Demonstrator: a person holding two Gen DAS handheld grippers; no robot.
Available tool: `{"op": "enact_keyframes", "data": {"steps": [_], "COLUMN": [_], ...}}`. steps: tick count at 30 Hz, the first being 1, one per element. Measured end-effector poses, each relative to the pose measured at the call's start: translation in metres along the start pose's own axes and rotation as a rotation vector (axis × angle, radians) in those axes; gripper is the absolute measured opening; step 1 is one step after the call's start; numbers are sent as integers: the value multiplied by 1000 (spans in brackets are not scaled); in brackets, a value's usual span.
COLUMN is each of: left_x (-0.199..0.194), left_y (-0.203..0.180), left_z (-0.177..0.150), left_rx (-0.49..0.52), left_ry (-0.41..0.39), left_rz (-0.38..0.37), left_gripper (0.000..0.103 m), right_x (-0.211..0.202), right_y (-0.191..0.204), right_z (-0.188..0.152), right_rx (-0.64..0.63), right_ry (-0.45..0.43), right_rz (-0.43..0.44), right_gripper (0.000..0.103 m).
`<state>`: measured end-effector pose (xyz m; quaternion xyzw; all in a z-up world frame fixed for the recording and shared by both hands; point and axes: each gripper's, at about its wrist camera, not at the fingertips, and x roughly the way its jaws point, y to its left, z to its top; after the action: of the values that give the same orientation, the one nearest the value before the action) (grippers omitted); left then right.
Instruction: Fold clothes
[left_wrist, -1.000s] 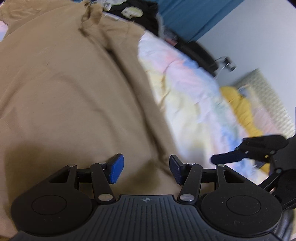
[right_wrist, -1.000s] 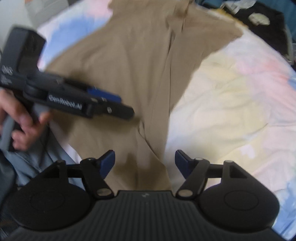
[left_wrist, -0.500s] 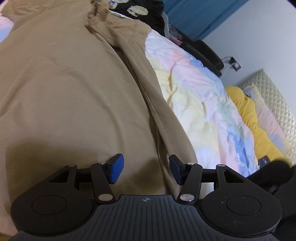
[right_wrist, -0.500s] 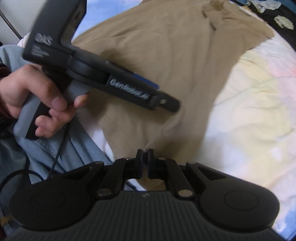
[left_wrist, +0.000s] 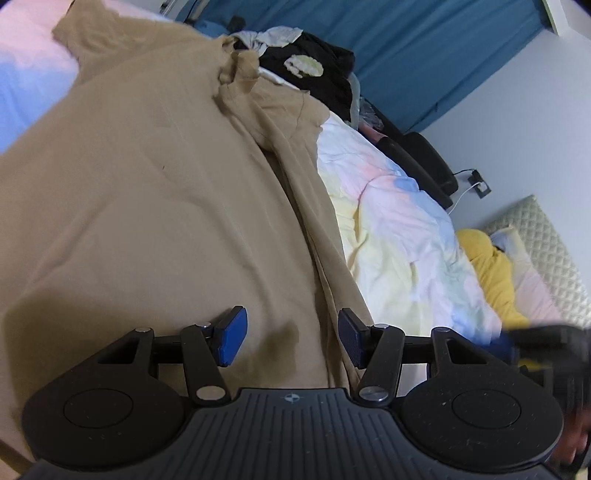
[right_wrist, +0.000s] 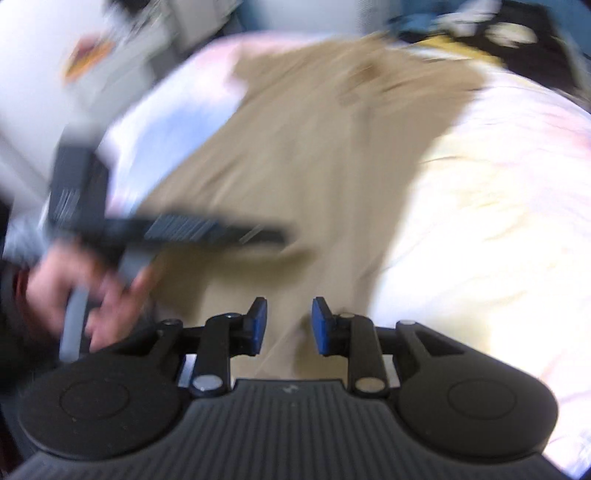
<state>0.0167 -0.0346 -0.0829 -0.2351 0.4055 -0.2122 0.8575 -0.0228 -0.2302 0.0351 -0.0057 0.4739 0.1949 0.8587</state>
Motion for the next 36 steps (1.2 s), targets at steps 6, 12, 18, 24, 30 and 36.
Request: {"op": "enact_keyframes", "data": {"steps": [6,12,18,24,30,36], "left_x": [-5,2,8,15,-4,-55], "left_y": [-41,-72,-94,-104,-94,-75], "left_z": [-26,-58,-77,-94,-89,-80], "left_rx": [200,343,446,526,442,263], "left_ry": [33,108,175,199,146,52], "left_rz": [-15,-74,-127,-105,-75,-71], "left_gripper": [58,50,50,50,7,7], "right_x": [2,5,5,11,14,15], "right_y": [-38,-57,-58,-53,-54,-56], "right_z": [6,-8,-17,-19,-21,-26], "right_rx": [213,332,285,245,252,285], "right_ry": [-259,-344,-362,-351,-345,-341], "right_rz": [-107,-56,-42,-42,-64,-83], "right_gripper": [40,56,69,69,70,70]}}
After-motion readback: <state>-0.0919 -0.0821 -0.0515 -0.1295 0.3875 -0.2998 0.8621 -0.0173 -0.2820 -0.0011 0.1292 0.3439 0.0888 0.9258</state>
